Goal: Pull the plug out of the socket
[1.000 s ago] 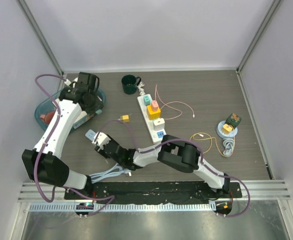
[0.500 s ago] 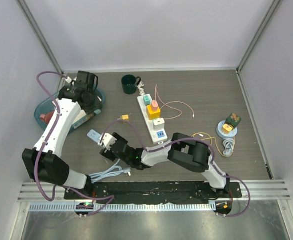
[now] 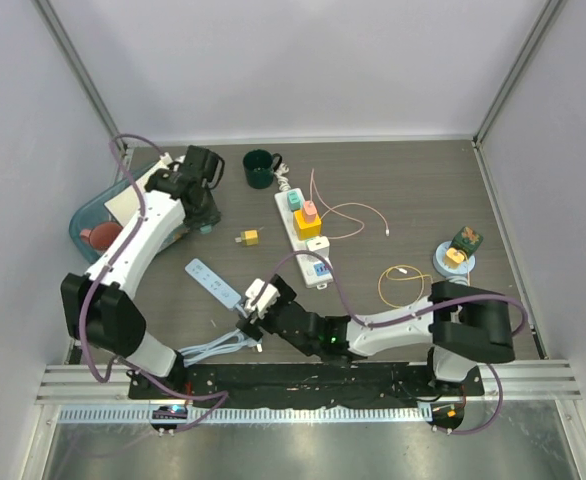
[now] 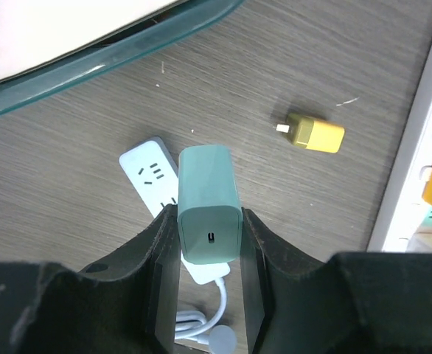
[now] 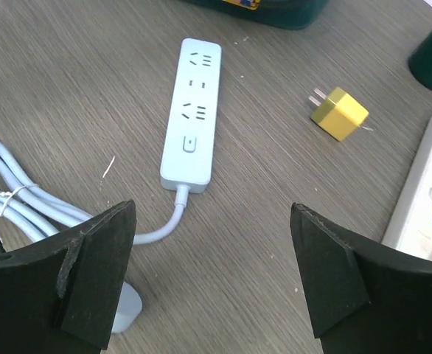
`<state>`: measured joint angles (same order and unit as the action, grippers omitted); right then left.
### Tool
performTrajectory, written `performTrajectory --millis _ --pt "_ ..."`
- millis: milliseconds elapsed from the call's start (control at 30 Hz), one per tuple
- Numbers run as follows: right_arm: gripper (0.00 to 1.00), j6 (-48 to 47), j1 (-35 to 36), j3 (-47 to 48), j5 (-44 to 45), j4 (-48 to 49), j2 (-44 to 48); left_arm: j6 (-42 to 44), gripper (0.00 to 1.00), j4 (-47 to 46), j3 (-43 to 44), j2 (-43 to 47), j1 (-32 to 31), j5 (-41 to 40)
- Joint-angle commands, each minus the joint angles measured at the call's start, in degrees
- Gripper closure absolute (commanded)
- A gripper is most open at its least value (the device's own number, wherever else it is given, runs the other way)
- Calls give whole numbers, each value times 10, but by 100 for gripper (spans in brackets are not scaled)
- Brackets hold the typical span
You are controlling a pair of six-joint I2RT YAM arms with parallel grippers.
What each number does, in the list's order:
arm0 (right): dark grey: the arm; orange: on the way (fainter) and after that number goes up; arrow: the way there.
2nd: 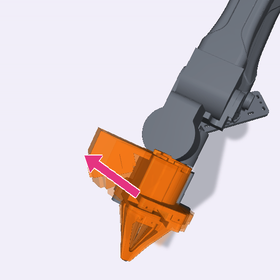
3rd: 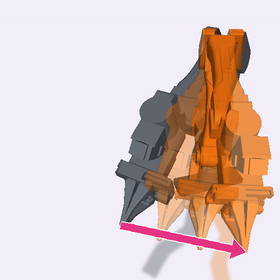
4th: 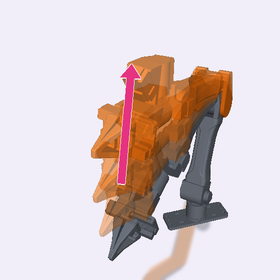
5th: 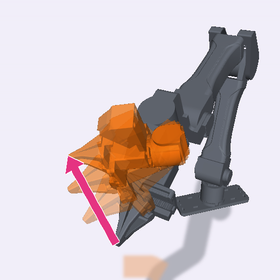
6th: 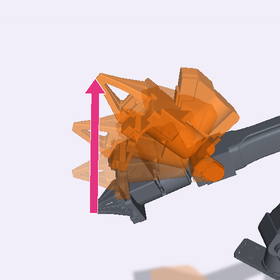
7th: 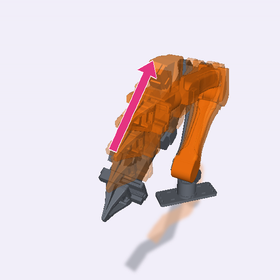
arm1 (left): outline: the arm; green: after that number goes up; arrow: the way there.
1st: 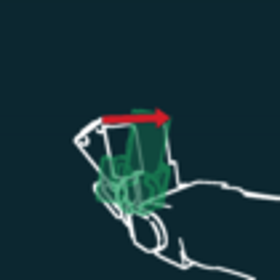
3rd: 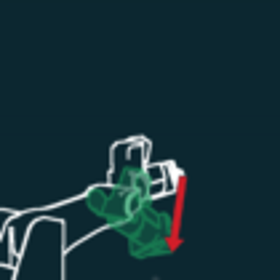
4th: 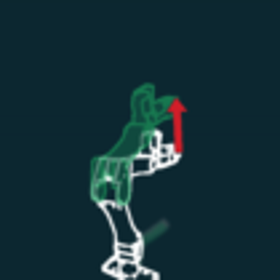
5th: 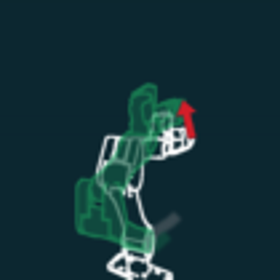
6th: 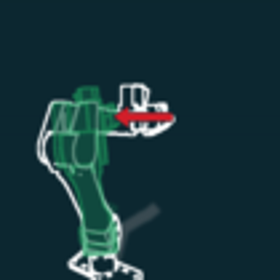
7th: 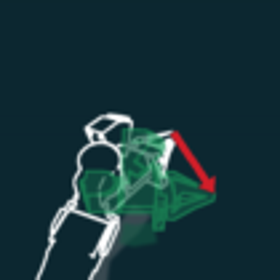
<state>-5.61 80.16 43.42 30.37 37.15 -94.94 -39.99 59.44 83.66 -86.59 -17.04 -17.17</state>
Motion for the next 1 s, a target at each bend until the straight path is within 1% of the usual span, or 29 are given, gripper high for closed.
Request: performTrajectory --millis 0,67,100,167,333,367,467,567,733,767,833,933,967 --pt "11 45 8 -42 57 22 69 10 100 -5 18 -48 -46 -86" --pt "12 55 17 -67 82 21 90 12 100 15 38 -92 -58 -109" --pt "12 55 18 -75 113 20 112 16 100 22 44 -105 -67 -131" --pt "12 83 25 -95 137 14 134 15 100 34 60 -132 -73 -143" --pt "12 102 36 -126 195 -8 206 14 100 30 74 -185 -83 -137" --pt "12 102 37 -134 201 -10 215 12 100 30 77 -191 -84 -136" --pt "12 103 39 -142 221 -22 242 4 95 29 74 -210 -91 -133" --pt "12 102 39 -147 239 -26 256 -3 94 23 63 -227 -96 -132" --pt "12 98 39 -146 242 -30 259 -9 91 15 56 -249 -99 -128" --pt "12 99 40 -144 244 -35 259 -9 88 14 54 -252 -100 -127" --pt "12 108 39 -143 253 -37 261 -11 85 14 50 -255 -99 -126" --pt "12 123 39 -141 273 -53 266 -11 78 9 45 -257 -100 -122" --pt "12 128 39 -140 275 -65 269 -11 74 8 45 -256 -99 -120"
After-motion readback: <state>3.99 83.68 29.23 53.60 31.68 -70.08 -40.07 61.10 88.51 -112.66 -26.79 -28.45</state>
